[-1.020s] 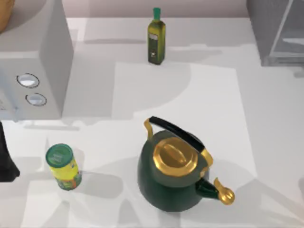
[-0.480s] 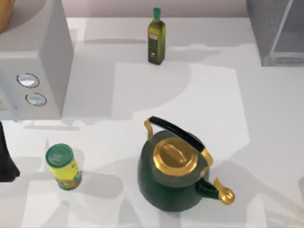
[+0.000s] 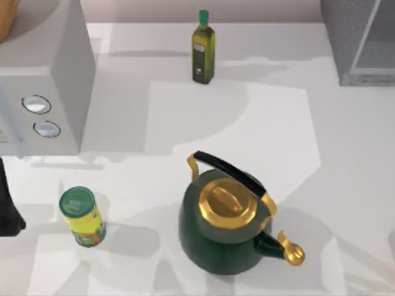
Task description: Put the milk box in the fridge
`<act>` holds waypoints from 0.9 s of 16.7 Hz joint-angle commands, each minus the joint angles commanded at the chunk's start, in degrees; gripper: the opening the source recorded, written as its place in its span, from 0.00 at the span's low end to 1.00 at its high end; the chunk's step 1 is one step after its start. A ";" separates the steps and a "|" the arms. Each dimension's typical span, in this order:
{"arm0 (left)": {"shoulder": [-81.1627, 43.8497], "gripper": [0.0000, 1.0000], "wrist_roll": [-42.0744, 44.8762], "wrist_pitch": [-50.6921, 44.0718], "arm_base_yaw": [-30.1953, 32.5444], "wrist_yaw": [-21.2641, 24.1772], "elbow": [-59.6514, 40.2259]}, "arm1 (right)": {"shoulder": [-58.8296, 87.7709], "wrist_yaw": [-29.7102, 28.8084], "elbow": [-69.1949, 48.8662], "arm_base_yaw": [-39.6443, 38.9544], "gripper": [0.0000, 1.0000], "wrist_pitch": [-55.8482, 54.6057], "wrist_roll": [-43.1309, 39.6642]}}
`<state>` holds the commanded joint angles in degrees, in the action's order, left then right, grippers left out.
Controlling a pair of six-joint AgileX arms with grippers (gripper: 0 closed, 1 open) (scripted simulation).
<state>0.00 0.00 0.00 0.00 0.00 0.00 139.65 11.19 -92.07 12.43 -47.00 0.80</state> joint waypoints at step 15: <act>0.00 1.00 0.00 0.00 0.00 0.00 0.00 | 0.00 0.00 0.00 0.00 1.00 0.00 0.00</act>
